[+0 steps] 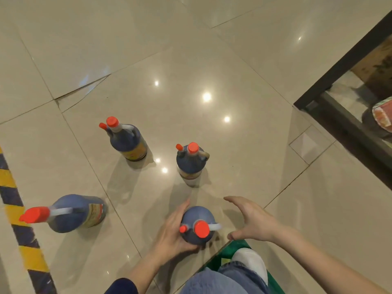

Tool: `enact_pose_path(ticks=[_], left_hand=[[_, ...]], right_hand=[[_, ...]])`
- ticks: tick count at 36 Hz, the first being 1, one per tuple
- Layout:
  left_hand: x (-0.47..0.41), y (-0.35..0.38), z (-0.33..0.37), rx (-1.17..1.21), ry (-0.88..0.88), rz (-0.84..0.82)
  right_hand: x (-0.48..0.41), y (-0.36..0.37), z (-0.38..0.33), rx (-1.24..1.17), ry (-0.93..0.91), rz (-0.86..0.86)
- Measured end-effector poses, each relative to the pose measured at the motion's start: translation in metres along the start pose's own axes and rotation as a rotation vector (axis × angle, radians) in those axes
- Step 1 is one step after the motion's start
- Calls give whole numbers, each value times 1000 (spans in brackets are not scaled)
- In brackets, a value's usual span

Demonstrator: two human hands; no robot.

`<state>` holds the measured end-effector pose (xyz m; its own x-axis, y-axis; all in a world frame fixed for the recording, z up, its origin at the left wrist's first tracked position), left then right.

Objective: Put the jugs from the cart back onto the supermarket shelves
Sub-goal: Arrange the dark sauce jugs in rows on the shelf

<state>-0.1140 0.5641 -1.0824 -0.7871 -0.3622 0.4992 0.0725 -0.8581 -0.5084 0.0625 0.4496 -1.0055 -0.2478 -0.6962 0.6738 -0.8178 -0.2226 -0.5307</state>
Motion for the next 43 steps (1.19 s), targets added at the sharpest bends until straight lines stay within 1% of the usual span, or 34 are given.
enact_pose_path(ticks=[1, 3, 4, 5, 6, 7, 8, 10, 11, 15, 18, 20, 24, 28, 31, 33, 37, 40, 43], left_hand=[[2, 2, 2, 8, 1, 16], [3, 4, 13, 62, -18, 104], [-1, 5, 20, 184, -63, 136], [1, 9, 20, 355, -149, 152], [2, 14, 24, 438, -186, 145], [1, 19, 23, 461, -194, 127], [0, 23, 22, 404, -141, 135], [-6, 31, 9, 321, -132, 185], [-5, 31, 6, 366, -135, 184], [-9, 22, 2, 334, -172, 211], [-6, 8, 2, 300, -192, 319], [0, -3, -2, 362, -244, 400], [11, -19, -18, 443, -363, 501], [26, -30, -41, 534, -445, 546], [38, -38, -54, 611, -500, 559], [44, -42, -61, 655, -520, 570], [51, -50, -63, 682, -503, 596], [51, -53, -63, 719, -506, 605], [48, -55, -62, 756, -518, 610]], right_hand=[[-2, 1, 2, 1, 2, 5], [-6, 3, 6, 5, 3, 16], [-9, 3, 7, 1, 3, 25], [-11, 3, 8, -8, 3, 34], [-14, 2, 9, -21, 4, 46], [-18, 1, 9, -38, 5, 64], [-21, -2, 9, -55, 9, 85], [-30, -8, 6, -87, 7, 125], [-35, -12, 4, -94, -1, 141], [-58, -27, -6, -82, -29, 180], [-78, -37, -12, -96, -46, 224], [-90, -42, -16, -125, -54, 251], [-112, -45, -26, -200, -102, 279], [-135, -39, -27, -329, -137, 295], [-147, -35, -29, -472, -168, 343], [-152, -30, -29, -525, -165, 390], [-158, -18, -33, -580, -161, 493], [-160, -11, -35, -681, -152, 515], [-159, -9, -37, -682, -161, 495]])
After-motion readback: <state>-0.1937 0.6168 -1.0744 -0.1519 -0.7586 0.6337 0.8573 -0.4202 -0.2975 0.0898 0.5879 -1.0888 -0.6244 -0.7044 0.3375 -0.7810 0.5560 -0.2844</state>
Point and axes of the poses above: each hand's wrist, its own x-axis away from the middle knuckle, its own y-axis out of the palm, z = x × y, the point moved 5 cm from there along -x, towards the middle knuckle, and after that the axes turned 8 degrees about -x, right-handed, at the moved point
